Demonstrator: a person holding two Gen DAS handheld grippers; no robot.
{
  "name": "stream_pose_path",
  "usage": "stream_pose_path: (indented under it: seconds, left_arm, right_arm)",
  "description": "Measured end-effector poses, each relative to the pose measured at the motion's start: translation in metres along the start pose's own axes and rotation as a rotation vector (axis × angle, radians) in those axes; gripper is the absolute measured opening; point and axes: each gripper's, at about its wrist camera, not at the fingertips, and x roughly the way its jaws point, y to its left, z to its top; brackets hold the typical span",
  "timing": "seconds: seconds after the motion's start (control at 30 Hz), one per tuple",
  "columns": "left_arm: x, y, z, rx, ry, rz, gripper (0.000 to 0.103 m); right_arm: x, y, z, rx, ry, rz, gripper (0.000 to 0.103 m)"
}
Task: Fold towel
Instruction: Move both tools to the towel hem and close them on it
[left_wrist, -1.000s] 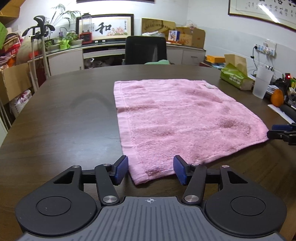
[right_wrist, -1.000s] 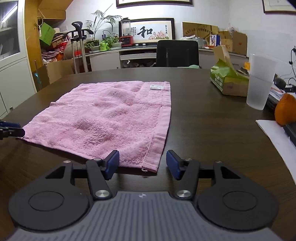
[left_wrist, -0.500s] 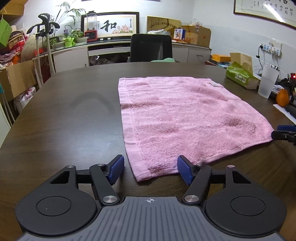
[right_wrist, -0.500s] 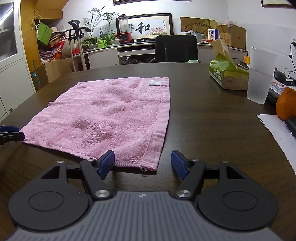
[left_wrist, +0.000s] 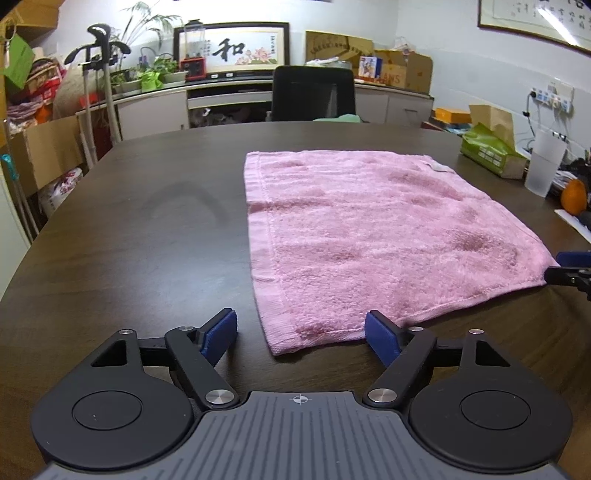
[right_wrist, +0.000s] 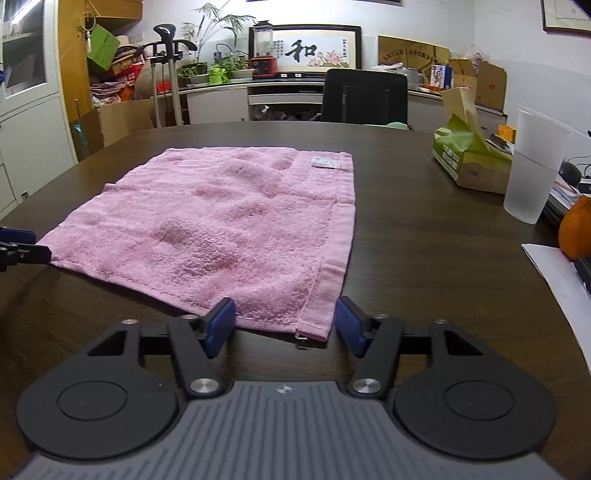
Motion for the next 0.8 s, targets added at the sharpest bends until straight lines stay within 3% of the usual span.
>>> stream_pose_path:
  seconds: [0.07,0.23,0.3,0.57,0.67,0.8]
  left_arm:
    - [0.000,0.000,0.000,0.002,0.000,0.003,0.081]
    - [0.000,-0.004,-0.002,0.028,0.000,0.004,0.084]
    - [0.001,-0.005,-0.002,0.033,0.000,0.006,0.085]
    - [0.003,-0.009,-0.002,0.041,-0.005,0.015,0.082]
    - [0.003,-0.013,-0.001,0.049,-0.010,0.013,0.073]
    - [0.003,-0.018,0.001,0.054,-0.014,0.004,0.049]
  right_arm:
    - [-0.001,0.001,-0.001,-0.008,-0.006,0.002,0.045]
    - [-0.003,0.001,-0.003,-0.010,-0.015,0.001,0.041]
    - [-0.004,-0.001,-0.003,-0.003,-0.018,-0.002,0.033]
    - [-0.005,-0.003,-0.004,0.019,-0.021,0.001,0.031]
    - [-0.005,-0.003,-0.003,0.022,-0.020,0.001,0.027]
    - [-0.005,-0.002,-0.002,0.015,-0.015,0.000,0.025]
